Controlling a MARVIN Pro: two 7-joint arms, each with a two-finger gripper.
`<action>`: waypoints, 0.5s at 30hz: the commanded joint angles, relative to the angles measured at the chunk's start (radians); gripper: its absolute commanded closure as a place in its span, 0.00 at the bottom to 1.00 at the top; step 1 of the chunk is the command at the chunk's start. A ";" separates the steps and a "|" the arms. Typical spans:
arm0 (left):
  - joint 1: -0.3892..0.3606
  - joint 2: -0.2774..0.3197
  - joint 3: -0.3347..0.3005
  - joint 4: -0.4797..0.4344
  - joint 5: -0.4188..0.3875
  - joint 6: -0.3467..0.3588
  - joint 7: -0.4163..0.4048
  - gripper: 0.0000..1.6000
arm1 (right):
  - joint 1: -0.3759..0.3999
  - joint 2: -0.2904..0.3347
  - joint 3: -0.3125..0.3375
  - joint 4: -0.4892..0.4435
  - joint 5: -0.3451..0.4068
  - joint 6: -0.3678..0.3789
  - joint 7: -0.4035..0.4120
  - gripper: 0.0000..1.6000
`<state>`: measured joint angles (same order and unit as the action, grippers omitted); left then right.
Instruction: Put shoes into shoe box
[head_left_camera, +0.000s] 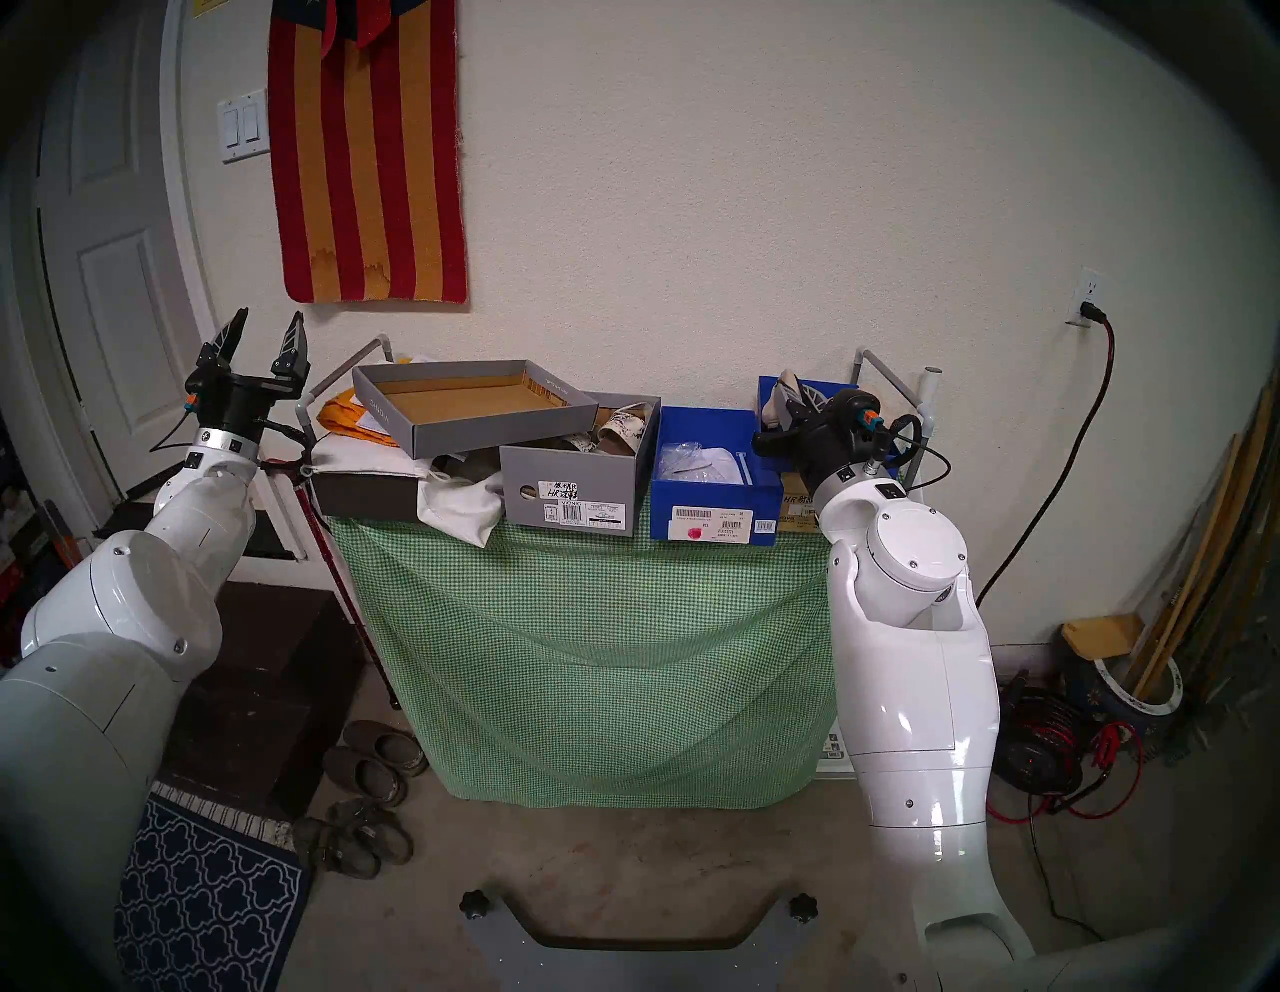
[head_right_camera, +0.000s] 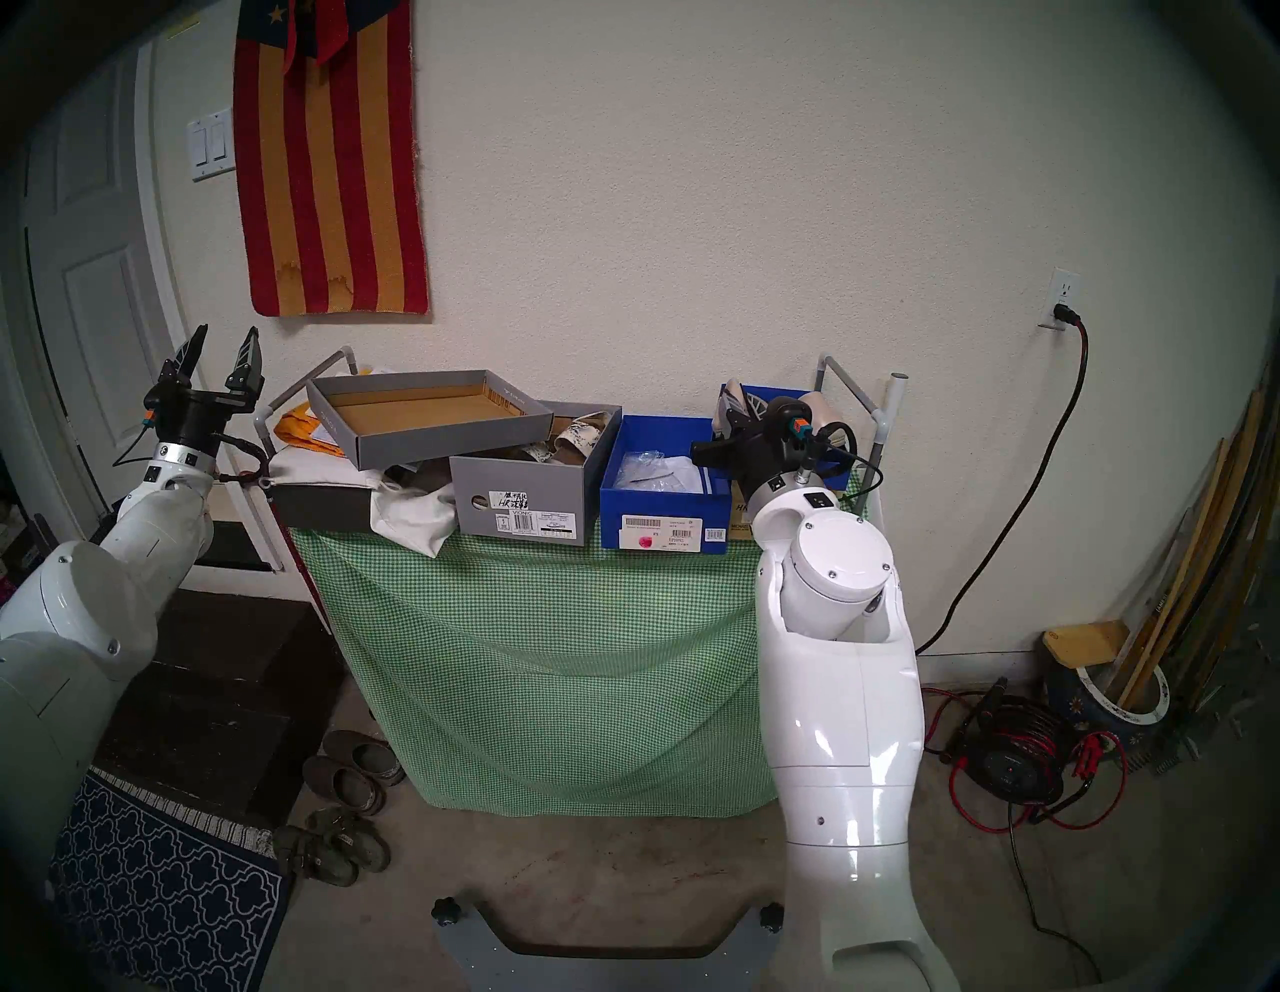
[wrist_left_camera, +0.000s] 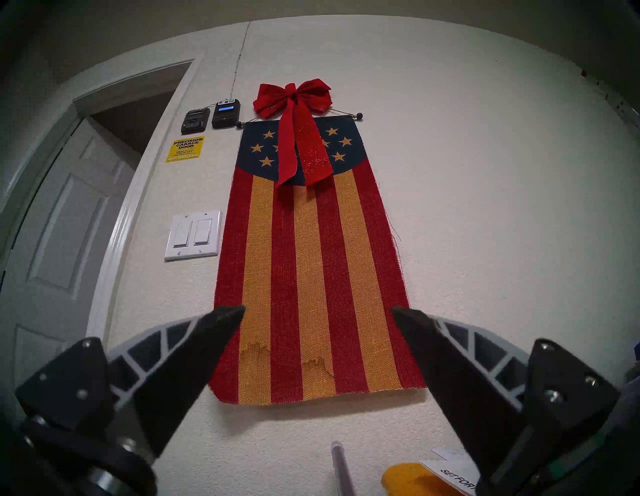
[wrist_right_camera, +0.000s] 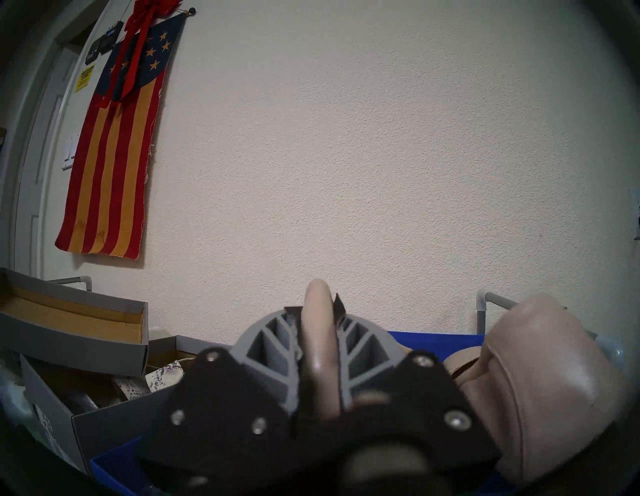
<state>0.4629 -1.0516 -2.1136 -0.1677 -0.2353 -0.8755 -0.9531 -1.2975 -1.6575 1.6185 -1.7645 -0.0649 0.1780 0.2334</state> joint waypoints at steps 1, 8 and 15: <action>0.005 -0.006 0.002 -0.016 0.001 -0.014 -0.012 0.00 | 0.045 -0.008 -0.014 -0.003 0.001 -0.007 0.001 1.00; 0.013 -0.013 0.001 -0.029 0.000 -0.028 0.003 0.00 | 0.061 -0.010 -0.019 0.003 0.004 -0.007 0.002 1.00; 0.023 -0.020 0.001 -0.044 -0.002 -0.040 0.017 0.00 | 0.065 -0.013 -0.041 0.025 0.003 -0.002 0.014 1.00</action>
<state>0.4799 -1.0666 -2.1153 -0.1936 -0.2378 -0.9051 -0.9224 -1.2524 -1.6633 1.6004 -1.7549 -0.0610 0.1750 0.2378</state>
